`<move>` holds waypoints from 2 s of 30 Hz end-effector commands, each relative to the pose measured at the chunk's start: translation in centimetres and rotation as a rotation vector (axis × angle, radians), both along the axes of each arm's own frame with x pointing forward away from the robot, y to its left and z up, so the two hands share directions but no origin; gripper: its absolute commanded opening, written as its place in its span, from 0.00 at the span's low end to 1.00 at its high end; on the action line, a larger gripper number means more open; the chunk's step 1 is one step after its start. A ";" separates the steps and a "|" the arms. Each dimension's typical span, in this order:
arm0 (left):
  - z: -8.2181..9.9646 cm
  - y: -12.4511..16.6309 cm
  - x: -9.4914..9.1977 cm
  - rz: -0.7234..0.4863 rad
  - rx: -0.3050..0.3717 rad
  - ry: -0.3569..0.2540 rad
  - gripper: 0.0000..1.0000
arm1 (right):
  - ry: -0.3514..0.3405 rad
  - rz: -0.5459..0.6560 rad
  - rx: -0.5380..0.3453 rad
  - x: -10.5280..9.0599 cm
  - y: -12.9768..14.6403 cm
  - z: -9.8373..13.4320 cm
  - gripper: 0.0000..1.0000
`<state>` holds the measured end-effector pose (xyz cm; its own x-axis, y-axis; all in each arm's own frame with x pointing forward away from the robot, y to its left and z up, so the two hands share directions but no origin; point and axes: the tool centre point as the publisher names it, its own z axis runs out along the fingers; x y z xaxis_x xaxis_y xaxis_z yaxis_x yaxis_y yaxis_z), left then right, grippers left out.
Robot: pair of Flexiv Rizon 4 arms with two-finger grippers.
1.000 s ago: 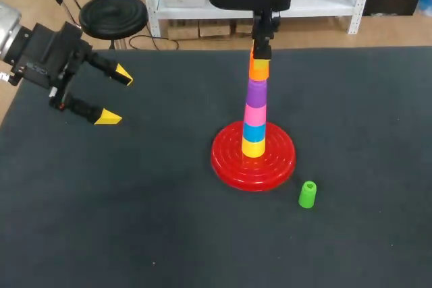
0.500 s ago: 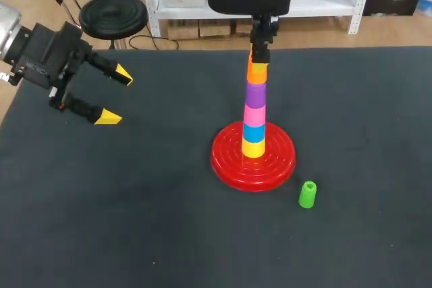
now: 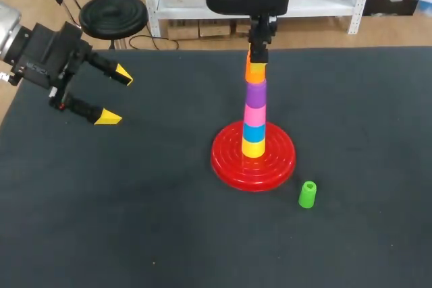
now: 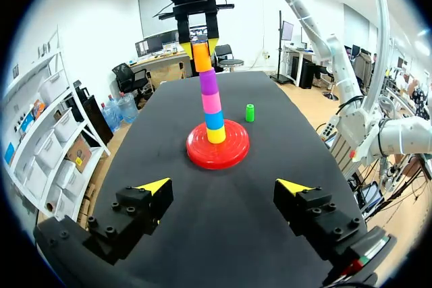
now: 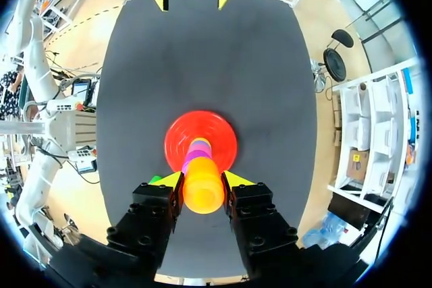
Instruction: Pick up and stack the cylinders on the red base in this order: pink,purple,orange,green
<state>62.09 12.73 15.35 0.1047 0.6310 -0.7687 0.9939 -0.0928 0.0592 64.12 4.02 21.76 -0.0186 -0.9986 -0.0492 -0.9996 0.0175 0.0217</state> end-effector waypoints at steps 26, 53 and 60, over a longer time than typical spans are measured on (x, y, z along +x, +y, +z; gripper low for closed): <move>-0.1 0.1 -0.1 0.001 -0.003 -0.004 1.00 | 0.001 -0.015 -0.010 -0.2 -0.7 -0.7 0.00; -0.1 0.1 -0.1 0.001 -0.003 -0.004 1.00 | 0.008 -0.019 0.000 0.1 -0.7 -1.7 0.11; -0.1 0.1 -0.1 0.001 -0.003 -0.004 1.00 | -0.026 -0.027 0.010 0.1 -0.6 -1.2 1.00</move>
<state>62.09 12.73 15.35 0.1047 0.6310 -0.7687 0.9939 -0.0928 0.0592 64.83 3.74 20.59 -0.0423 -0.9977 -0.0529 -0.9990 0.0416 0.0145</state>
